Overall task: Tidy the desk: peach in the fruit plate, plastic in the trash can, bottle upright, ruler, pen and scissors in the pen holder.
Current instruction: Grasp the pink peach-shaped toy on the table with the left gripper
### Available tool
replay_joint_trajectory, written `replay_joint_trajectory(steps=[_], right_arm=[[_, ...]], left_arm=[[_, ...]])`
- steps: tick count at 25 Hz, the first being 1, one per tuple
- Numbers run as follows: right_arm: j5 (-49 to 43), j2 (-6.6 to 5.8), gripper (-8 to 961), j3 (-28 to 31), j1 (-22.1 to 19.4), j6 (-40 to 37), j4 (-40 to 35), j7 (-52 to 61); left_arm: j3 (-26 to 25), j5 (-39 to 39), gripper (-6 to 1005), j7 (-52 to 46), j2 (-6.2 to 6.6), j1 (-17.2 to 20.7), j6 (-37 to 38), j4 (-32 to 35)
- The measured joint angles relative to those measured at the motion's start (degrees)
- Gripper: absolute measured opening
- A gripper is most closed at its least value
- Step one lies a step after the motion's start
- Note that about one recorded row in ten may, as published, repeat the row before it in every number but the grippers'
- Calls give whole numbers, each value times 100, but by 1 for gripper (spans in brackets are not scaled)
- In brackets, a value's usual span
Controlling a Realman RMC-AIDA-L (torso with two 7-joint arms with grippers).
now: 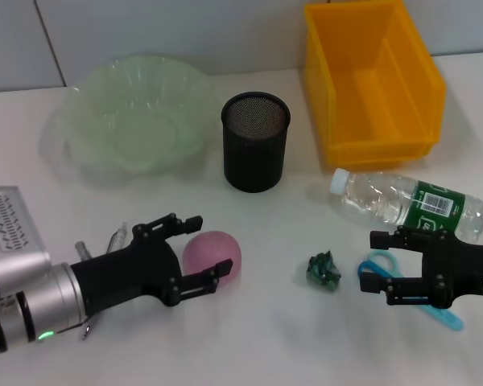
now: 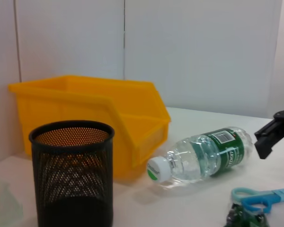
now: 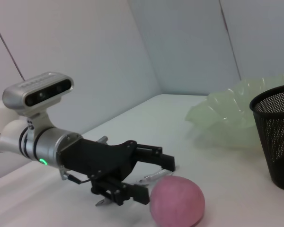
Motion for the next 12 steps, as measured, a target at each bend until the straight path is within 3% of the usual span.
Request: replay_joint_trajectory(steps=[12], right_arm=[[-7,-23,841,0,2,-13,-14,3]], left_arm=[[361,-156,777,-73,0,-206,-450,-47]])
